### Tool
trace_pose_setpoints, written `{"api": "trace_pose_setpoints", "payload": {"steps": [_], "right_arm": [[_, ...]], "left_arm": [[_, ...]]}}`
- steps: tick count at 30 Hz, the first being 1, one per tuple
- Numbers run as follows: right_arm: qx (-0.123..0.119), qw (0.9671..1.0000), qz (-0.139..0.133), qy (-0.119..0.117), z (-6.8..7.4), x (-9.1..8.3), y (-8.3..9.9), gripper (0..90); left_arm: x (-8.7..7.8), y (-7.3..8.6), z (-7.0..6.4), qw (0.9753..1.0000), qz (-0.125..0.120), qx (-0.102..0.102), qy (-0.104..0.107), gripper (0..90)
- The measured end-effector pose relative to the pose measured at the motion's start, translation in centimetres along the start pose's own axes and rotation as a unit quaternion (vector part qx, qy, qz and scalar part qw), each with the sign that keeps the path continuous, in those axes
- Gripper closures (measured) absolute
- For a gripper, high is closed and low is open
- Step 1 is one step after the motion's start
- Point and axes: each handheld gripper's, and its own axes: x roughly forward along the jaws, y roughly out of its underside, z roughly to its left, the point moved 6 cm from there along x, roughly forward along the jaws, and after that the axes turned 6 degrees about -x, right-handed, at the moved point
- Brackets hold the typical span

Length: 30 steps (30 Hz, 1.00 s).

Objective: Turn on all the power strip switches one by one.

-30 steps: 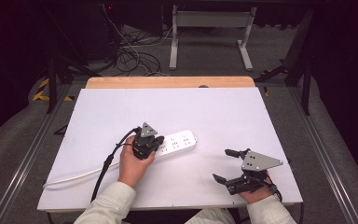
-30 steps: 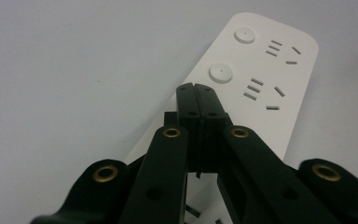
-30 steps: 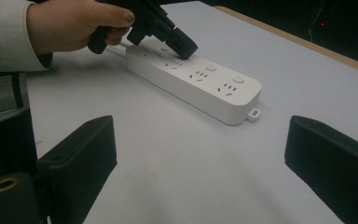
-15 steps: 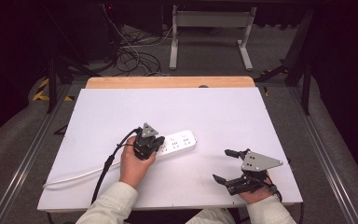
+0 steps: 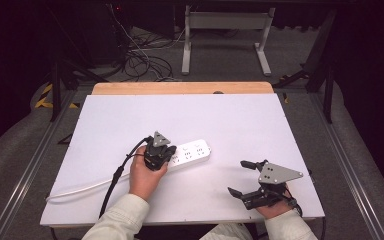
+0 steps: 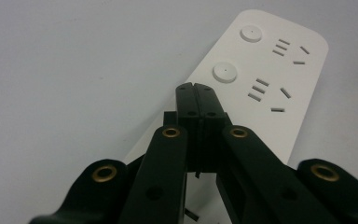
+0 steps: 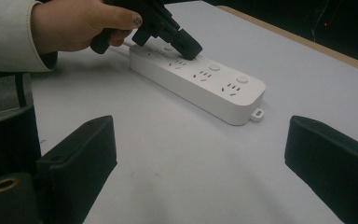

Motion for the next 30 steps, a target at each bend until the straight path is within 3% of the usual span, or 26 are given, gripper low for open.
{"api": "trace_pose_setpoints", "payload": {"steps": [2, 7, 9, 16, 22, 24, 30], "right_arm": [[0.000, 1.0000, 0.000, 0.001, 0.0, 0.0, 0.0, 9.1], [0.001, 1.0000, -0.002, 0.001, -0.1, -0.1, 0.0, 9.1], [0.001, 1.0000, -0.001, 0.001, -0.2, -0.1, 0.0, 9.1], [0.000, 1.0000, -0.001, 0.001, -0.1, 0.0, 0.0, 9.1], [0.001, 1.0000, 0.000, 0.000, -0.1, 0.0, 0.0, 9.1], [0.002, 1.0000, 0.000, 0.000, -0.2, 0.0, 0.1, 9.1], [0.003, 1.0000, -0.001, -0.001, -0.1, 0.0, 0.0, 9.1]], "left_arm": [[-0.1, -0.1, 0.1, 1.0000, -0.001, 0.003, -0.001, 90.0], [-0.7, -0.6, 0.3, 0.9994, -0.014, -0.019, 0.026, 90.0], [-1.4, -1.3, -0.4, 0.9976, -0.032, -0.023, 0.057, 90.0], [-1.2, -1.6, -0.6, 0.9972, -0.037, -0.020, 0.062, 90.0], [-0.6, -1.9, -1.2, 0.9937, -0.061, -0.029, 0.089, 89.9], [-0.3, -1.9, -1.4, 0.9948, -0.062, -0.013, 0.080, 90.0], [0.9, -2.1, -2.5, 0.9970, -0.053, -0.007, 0.056, 90.0]]}}
